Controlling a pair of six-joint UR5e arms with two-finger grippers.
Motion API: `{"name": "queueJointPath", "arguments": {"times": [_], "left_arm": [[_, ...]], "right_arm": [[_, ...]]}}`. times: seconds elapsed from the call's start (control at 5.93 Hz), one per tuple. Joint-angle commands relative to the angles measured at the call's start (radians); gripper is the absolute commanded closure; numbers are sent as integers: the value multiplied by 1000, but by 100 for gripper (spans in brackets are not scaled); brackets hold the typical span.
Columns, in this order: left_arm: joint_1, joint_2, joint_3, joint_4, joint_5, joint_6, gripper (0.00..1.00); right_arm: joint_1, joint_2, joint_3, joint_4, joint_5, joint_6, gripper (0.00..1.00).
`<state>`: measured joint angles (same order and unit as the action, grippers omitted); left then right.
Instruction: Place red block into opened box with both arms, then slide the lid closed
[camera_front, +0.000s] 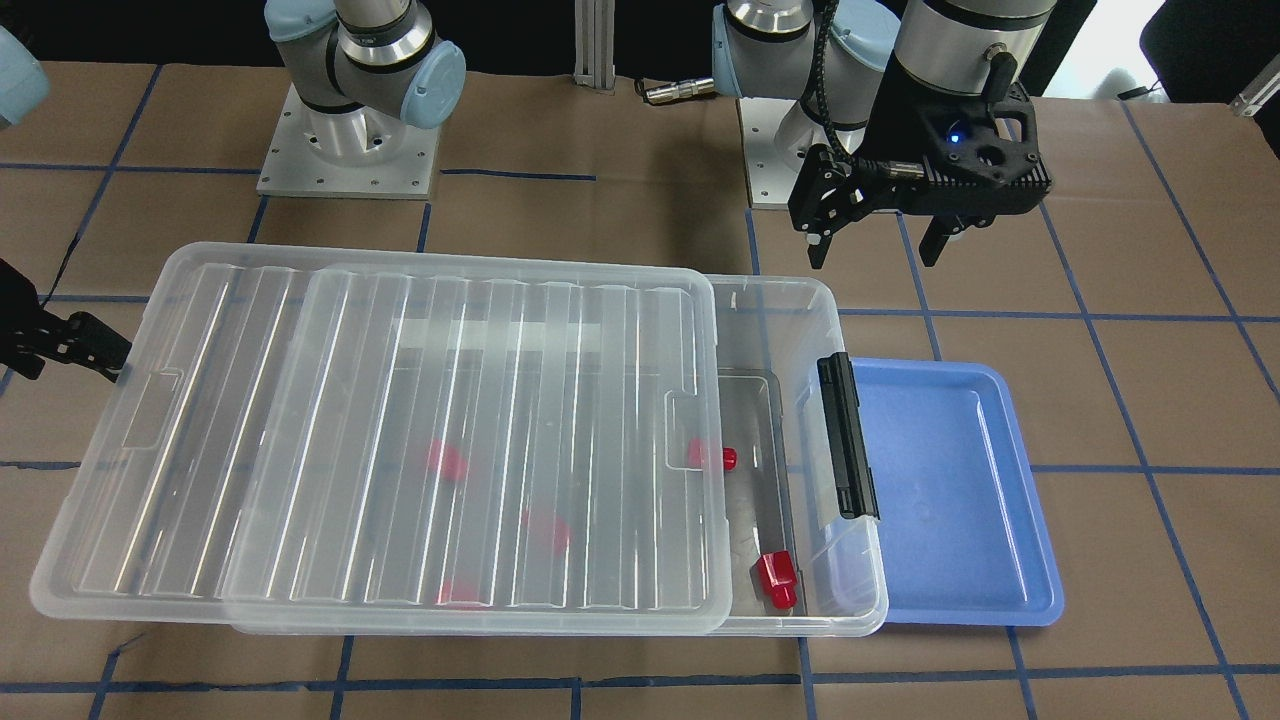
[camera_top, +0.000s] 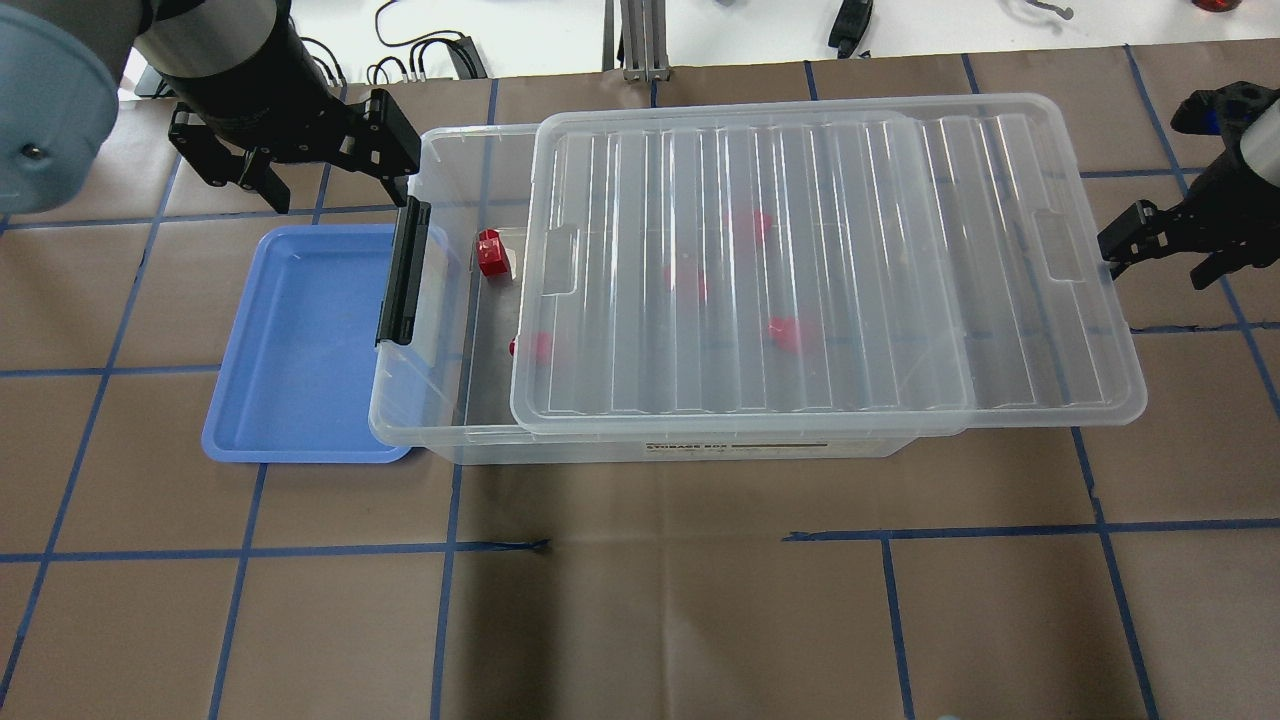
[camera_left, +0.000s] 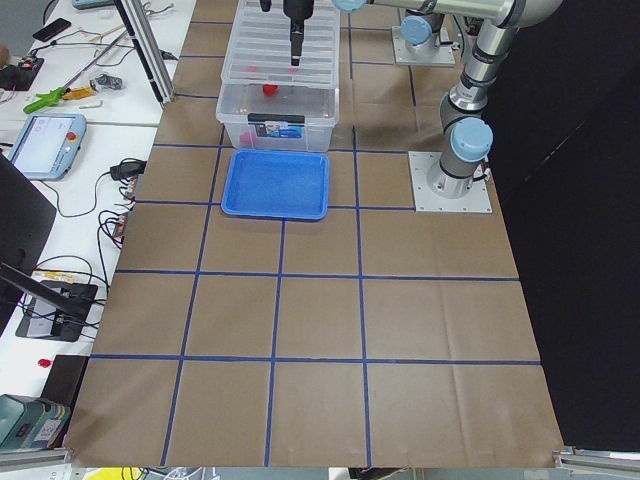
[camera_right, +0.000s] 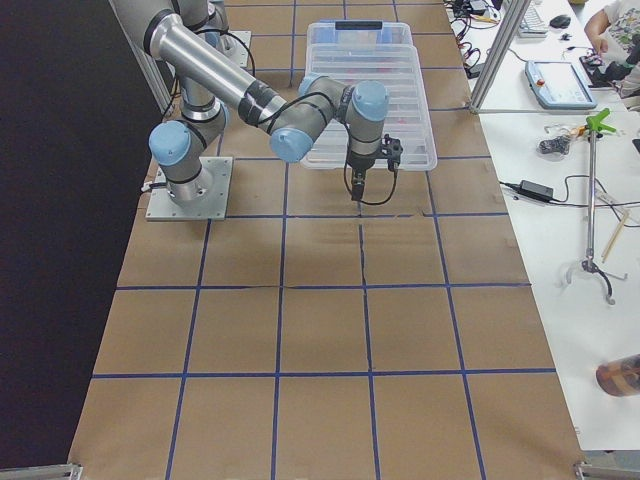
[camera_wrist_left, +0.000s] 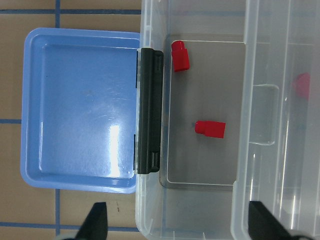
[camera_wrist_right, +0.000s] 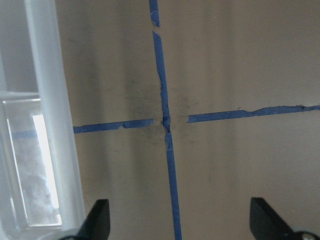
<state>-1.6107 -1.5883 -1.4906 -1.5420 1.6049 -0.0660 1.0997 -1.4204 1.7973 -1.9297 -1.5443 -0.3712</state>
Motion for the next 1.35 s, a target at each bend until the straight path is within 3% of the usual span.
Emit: {"name": "queueJointPath", "arguments": {"times": [0.0, 0.67, 1.18], "left_arm": [[0, -10, 6, 2, 0, 0, 2], [0, -10, 6, 2, 0, 0, 2], [0, -9, 3, 2, 0, 0, 2]], "right_arm": [[66, -2, 2, 0, 4, 64, 0], [193, -14, 2, 0, 26, 207, 0], [203, -40, -48, 17, 13, 206, 0]]}}
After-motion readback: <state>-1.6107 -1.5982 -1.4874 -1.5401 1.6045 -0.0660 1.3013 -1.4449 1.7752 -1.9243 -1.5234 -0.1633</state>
